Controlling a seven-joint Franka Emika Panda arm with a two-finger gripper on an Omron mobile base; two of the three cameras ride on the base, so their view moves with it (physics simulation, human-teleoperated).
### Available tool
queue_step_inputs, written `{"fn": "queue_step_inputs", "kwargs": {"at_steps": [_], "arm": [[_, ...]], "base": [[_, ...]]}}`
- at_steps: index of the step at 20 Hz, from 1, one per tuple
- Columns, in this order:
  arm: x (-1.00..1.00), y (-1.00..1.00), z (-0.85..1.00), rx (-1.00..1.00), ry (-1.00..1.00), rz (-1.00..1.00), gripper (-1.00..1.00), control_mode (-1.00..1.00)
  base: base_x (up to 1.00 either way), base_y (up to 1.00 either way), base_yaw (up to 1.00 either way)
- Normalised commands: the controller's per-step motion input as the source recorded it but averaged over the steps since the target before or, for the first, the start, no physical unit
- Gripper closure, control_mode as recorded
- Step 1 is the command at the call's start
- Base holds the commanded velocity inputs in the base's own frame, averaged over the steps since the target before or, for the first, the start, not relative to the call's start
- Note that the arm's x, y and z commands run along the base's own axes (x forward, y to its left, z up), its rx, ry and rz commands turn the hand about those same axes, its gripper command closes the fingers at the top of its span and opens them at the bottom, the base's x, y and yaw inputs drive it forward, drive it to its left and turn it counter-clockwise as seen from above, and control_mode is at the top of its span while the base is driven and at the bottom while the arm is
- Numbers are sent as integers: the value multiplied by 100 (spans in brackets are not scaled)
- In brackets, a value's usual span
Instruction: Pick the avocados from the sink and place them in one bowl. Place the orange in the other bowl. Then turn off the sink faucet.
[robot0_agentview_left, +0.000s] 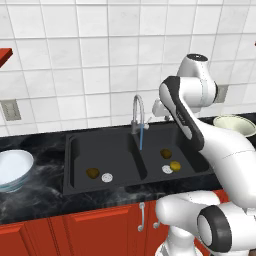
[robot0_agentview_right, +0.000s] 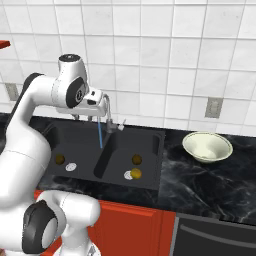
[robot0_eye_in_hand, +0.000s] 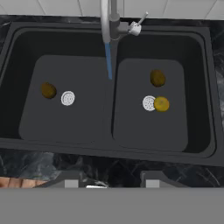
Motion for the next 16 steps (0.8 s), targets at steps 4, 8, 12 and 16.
{"fn": "queue_step_inputs", "kwargs": {"at_steps": [4,8,12,16], "arm": [[-16,0,-2,0,0,0,-100,-100],[-35,-21,-10,2,0,0,-100,-100],[-43,-37,-19,1,0,0,-100,-100],[-13,-39,-37,0,2,0,-100,-100]], "base": [[0,0,0],[0,0,0],[0,0,0],[0,0,0]]}}
